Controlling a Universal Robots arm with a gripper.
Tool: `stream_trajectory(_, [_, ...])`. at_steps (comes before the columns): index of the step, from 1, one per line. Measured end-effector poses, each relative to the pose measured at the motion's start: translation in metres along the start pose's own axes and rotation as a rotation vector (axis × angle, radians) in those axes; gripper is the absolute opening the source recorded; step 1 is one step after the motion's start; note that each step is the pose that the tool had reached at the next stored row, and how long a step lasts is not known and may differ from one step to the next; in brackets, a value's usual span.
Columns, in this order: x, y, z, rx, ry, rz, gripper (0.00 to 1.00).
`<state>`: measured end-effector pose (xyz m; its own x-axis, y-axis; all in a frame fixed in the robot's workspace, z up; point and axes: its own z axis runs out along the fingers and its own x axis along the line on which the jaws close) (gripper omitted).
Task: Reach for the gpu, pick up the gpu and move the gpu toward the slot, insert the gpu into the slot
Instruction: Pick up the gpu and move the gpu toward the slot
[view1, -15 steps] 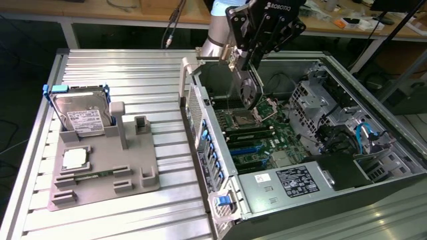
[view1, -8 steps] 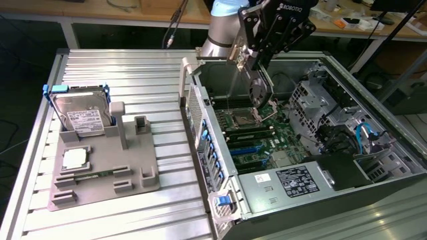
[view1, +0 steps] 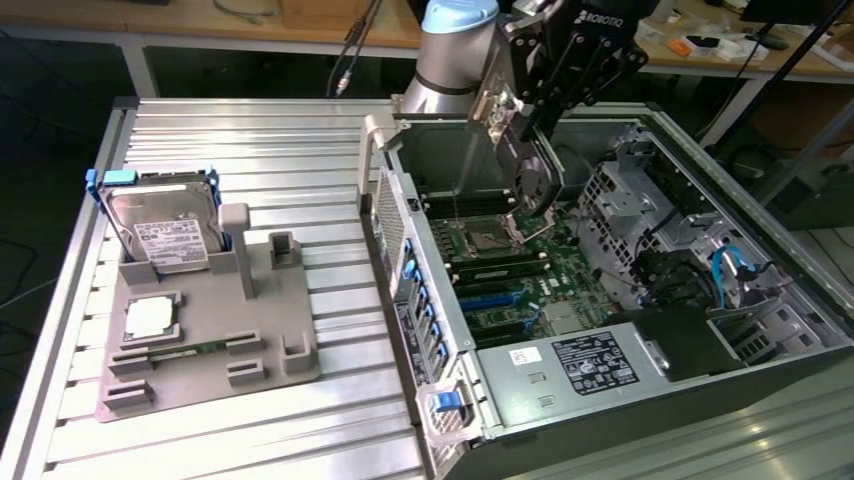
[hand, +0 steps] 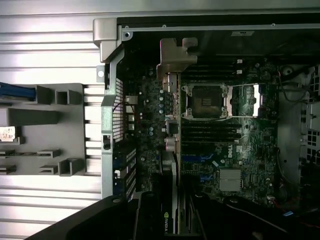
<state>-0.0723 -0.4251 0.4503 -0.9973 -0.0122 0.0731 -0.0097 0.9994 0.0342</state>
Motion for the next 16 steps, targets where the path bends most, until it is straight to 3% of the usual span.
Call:
stream_trajectory(5, [-0.002, -0.0001, 0.0029, 0.0003, -0.0074, -0.001, 0.27])
stream_trajectory(10, [-0.003, -0.0002, 0.0052, 0.0006, -0.0279, -0.002, 0.27])
stream_trajectory(13, [-0.006, -0.0003, 0.007, 0.0013, -0.0461, -0.002, 0.27])
stream_trajectory(16, [-0.011, -0.0003, 0.0071, 0.0014, -0.0521, -0.003, 0.27])
